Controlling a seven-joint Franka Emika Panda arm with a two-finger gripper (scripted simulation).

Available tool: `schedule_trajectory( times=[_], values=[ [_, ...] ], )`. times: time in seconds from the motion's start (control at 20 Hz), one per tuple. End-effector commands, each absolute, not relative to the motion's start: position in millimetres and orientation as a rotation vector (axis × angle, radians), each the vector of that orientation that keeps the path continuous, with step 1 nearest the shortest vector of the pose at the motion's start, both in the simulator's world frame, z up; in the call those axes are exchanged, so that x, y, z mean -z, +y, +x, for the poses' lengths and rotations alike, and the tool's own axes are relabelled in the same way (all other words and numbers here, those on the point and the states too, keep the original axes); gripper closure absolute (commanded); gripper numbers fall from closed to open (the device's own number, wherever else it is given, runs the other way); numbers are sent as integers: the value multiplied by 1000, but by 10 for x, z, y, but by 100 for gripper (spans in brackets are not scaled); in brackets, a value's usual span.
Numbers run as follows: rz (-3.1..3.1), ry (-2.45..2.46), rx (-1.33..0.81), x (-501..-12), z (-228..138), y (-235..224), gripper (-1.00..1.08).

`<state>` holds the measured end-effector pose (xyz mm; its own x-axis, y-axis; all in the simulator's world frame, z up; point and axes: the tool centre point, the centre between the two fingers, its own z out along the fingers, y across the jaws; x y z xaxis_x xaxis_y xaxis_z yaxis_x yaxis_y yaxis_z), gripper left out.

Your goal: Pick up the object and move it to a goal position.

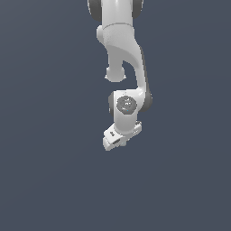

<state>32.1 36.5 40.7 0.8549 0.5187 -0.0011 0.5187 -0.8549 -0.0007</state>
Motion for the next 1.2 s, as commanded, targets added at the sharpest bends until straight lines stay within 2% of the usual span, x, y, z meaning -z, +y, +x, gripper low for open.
schedule_trajectory(
  times=[0.0, 1.15],
  values=[
    [-3026, -845, 0, -518, 267, 262, 108],
    [-3024, -845, 2, -2315, -669, -1393, 108]
  ],
)
